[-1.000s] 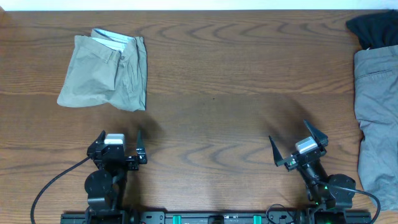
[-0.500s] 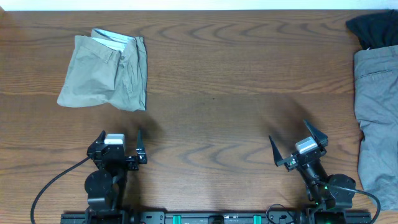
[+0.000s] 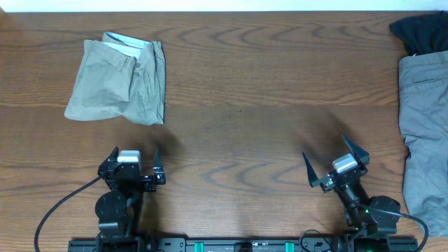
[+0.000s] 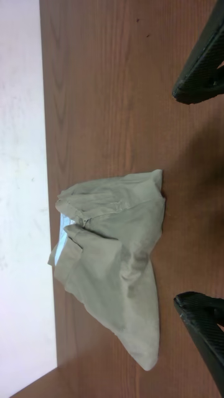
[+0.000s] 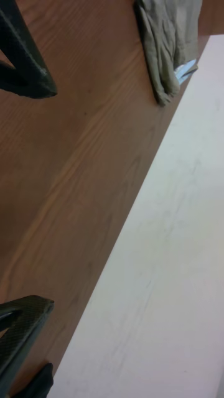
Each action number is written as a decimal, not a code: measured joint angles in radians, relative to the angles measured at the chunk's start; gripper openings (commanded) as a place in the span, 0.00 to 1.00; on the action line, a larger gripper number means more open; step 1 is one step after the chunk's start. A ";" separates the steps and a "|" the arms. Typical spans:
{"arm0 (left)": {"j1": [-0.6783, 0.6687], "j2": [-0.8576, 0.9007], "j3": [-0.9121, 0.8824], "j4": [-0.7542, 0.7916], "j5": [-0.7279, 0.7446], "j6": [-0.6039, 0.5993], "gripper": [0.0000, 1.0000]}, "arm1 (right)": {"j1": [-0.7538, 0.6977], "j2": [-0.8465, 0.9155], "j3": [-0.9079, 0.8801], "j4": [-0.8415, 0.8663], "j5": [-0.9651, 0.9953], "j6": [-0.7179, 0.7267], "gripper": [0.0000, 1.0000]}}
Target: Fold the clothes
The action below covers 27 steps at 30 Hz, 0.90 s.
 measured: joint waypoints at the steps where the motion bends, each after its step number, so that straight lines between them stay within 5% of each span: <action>1: 0.000 0.000 0.000 0.000 0.000 0.000 0.98 | 0.000 0.000 0.000 0.005 0.000 -0.001 0.99; 15: 0.000 0.003 0.000 0.000 0.007 -0.062 0.98 | 0.000 0.000 0.000 0.062 -0.040 0.016 0.99; 27: 0.000 0.135 0.179 -0.008 0.063 -0.177 0.98 | 0.000 0.093 0.015 0.174 0.000 0.302 0.99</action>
